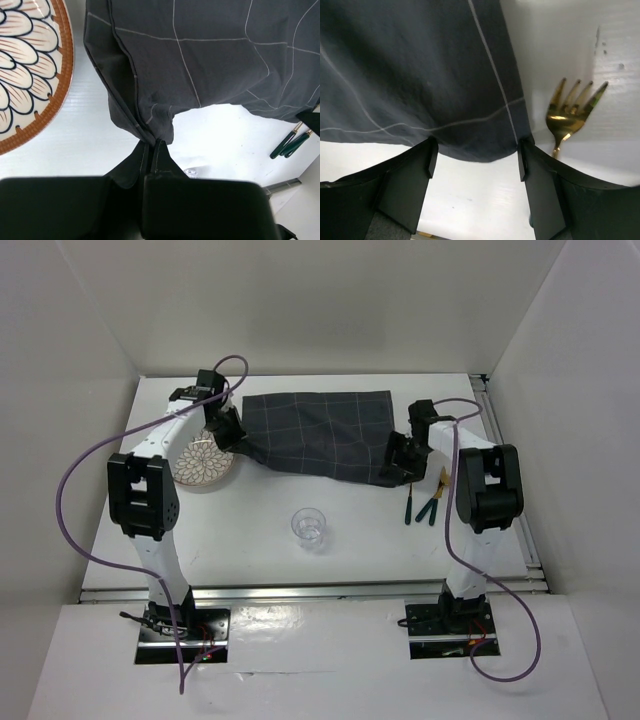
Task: Set the dinner table for one person
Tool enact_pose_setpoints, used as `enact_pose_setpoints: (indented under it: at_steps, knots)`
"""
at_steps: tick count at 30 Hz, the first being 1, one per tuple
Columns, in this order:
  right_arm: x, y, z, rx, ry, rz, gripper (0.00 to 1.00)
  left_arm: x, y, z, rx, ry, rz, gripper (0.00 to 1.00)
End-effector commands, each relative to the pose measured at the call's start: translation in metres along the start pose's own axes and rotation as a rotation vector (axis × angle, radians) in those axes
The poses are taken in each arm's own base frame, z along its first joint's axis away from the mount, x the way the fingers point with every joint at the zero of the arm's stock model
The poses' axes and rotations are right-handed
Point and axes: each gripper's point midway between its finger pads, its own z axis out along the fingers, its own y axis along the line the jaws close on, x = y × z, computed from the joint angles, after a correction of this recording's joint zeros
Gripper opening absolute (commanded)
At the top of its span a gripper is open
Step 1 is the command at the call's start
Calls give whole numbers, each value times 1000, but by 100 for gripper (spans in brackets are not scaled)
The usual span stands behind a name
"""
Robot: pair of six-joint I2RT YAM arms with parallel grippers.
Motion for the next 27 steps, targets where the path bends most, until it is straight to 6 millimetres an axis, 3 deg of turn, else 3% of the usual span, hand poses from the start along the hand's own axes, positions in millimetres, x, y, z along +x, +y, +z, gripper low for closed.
enact_pose_setpoints:
  at_steps: [1, 4, 5, 6, 7, 9, 11, 12, 14, 15, 17, 18, 20, 22, 23, 25, 26, 27]
  knots:
    - [5, 11, 17, -21, 18, -27, 75, -5, -13, -21, 48, -23, 33, 0]
    - [8, 14, 28, -6, 20, -30, 66, -6, -10, -20, 49, -13, 22, 0]
    - [9, 11, 31, 10, 24, -14, 59, -9, -12, -22, 53, -22, 34, 0]
    - [9, 11, 32, 28, 17, -2, 49, -12, -15, -25, 59, -33, 38, 0]
    - [3, 13, 28, 34, -8, -5, 25, -11, -17, -27, 66, -27, 38, 0]
    - [-13, 13, 17, 67, -68, 10, 0, -19, -19, -32, 84, -37, 43, 0]
    - [-30, 18, -2, 76, -127, 4, 0, -24, -28, -42, 128, -41, 44, 0]
    - [-54, 27, -17, 60, -187, 8, 0, -34, -34, -50, 158, -65, 46, 0]
    - [-79, 37, -44, 50, -250, -14, 0, -46, -44, -62, 200, -85, 30, 0]
    - [-108, 57, -72, 11, -329, -37, 0, -59, -54, -78, 242, -115, 40, 0]
    - [-127, 62, -100, 24, -372, -52, 0, -73, -61, -99, 285, -146, 19, 0]
    - [-148, 77, -133, -5, -456, -58, 0, -78, -68, -113, 326, -158, 27, 0]
    - [-157, 85, -164, -18, -516, -86, 0, -94, -73, -145, 377, -222, 16, 0]
    - [-157, 86, -191, -28, -553, -93, 0, -93, -74, -173, 413, -269, 1, 0]
    - [-153, 88, -212, -42, -589, -106, 0, -98, -70, -186, 433, -301, -19, 0]
    - [-141, 85, -224, -43, -591, -106, 0, -90, -68, -208, 454, -337, -23, 0]
    - [-134, 86, -245, -60, -626, -109, 0, -92, -62, -216, 452, -361, -30, 0]
    - [-130, 85, -252, -64, -636, -110, 0, -90, -64, -222, 463, -377, -31, 0]
